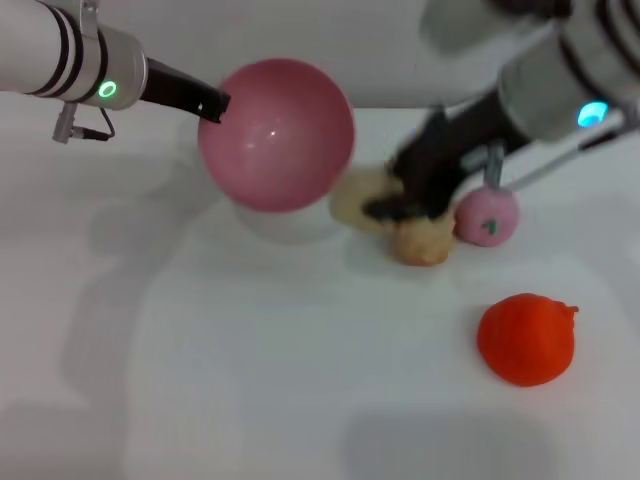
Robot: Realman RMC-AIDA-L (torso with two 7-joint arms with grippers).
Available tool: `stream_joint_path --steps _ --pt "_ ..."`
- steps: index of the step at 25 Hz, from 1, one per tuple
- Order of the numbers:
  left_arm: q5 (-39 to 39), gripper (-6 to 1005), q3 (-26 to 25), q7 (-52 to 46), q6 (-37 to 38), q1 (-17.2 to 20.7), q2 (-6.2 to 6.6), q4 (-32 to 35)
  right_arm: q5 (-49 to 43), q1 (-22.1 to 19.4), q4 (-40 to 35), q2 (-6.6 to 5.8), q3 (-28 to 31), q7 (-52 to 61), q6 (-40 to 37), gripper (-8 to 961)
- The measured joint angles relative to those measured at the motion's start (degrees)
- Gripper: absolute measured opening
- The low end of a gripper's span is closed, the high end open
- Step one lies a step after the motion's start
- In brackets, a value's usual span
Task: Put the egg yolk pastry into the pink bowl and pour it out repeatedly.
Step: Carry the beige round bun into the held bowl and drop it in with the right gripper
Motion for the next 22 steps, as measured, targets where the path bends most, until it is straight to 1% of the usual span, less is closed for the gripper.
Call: stream_joint_path --steps 2,3,4,6,8,11,15,17,18,22 --pt "0.0 41 0.0 -0.1 1.4 -0.2 0.05 0.4 2.4 -1.2 -7.8 -0.04 1.1 0.2 -0.2 342" --pt "0.0 41 0.0 -0.1 2.1 -0.2 0.04 0.7 3.3 -1.8 -10.1 -0.03 1.5 0.2 0.5 337" --pt "0.0 41 0.0 -0.1 3.0 -0.4 -0.06 1.1 4.0 -2.3 -12.2 -0.03 1.9 0.1 1.5 333" --pt "0.0 42 0.0 -0.2 4.7 -0.6 -0.26 1.9 4.6 -2.8 -13.3 0.02 1.9 -0.2 4.5 320" --pt "-0.1 42 0.3 -0.2 6.0 -0.8 -0.42 2.5 4.7 -3.0 -11.7 0.07 1.2 -0.5 7.3 303" --pt "-0.3 42 0.6 -0.3 7.2 -1.4 -0.59 2.8 5.5 -2.6 -6.8 0.14 -0.2 -0.8 11.4 278" --pt "-0.5 42 0.7 -0.4 7.9 -1.9 -0.65 2.8 7.6 -1.2 0.1 0.09 -0.7 -1.6 14.1 249" --pt "-0.5 42 0.7 -0.2 8.0 -2.2 -0.68 2.8 8.4 -1.1 1.9 0.08 -0.9 -2.4 15.7 235" --pt "-0.5 41 0.7 -0.2 8.1 -2.2 -0.7 2.8 9.1 -1.4 2.3 0.09 -0.9 -3.1 16.9 266" --pt "-0.5 41 0.8 -0.1 8.1 -2.5 -0.74 2.4 10.1 -2.3 2.2 0.09 -0.7 -3.4 17.7 389"
